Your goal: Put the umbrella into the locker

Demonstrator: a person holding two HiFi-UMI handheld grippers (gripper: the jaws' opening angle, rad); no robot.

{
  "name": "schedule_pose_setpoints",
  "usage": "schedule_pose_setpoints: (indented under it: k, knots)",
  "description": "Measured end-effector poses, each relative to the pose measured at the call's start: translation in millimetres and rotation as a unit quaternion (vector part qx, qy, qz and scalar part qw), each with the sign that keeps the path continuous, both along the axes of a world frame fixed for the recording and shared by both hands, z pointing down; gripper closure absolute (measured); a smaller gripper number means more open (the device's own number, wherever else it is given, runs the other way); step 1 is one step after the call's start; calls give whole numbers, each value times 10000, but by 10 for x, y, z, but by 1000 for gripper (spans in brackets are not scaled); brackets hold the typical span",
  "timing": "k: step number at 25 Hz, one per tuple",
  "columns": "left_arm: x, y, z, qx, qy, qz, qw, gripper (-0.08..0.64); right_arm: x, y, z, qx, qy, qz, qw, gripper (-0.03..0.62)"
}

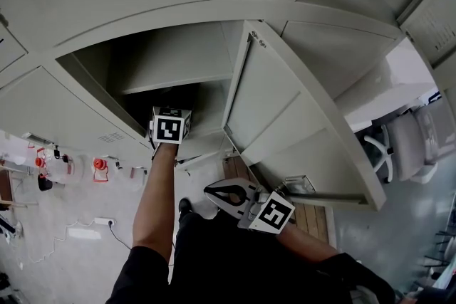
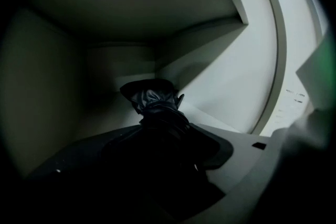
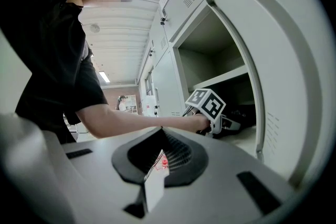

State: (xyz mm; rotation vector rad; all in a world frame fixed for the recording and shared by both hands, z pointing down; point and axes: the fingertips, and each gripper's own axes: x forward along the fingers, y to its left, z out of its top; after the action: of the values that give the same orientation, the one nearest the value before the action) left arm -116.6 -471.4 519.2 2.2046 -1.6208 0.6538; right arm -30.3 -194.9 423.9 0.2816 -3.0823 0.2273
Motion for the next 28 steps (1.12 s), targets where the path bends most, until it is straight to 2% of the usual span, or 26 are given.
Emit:
schedule_pose_setpoints:
  k: [3,9,13,16,18,21,25,28]
  knots:
    - [15,10,4,-40,-147,96,9998,293,9,-1,1,-9,1,1,10000,580]
    - [48,60,-5,-184,-132,368,9991,265,26,41,2,22,-7,-63,10000,581]
    - [-21,166,-117,-77,-172,327,9993,264,43,64,-25,83,-28,-107,9999,581]
    - [-64,275,-321,179,-125,254,9994,265,79,85,-26,89,-7,-136,9999,581]
    - [-58,365,-512,444,84,206,9988,299,95,125,-11,74,27,-182,9998,580]
    - [-2,523,-823,872,671,219,9937,365,104,175,4,25,37,-232,9997,581]
    - [96,807,-1159,1224,1306,393,9831,449,107,228,14,-56,-15,-305,9995,580]
    - [112,1055,-1448,1646,1704,411,9707,506,124,245,13,-73,-41,-339,9994,581]
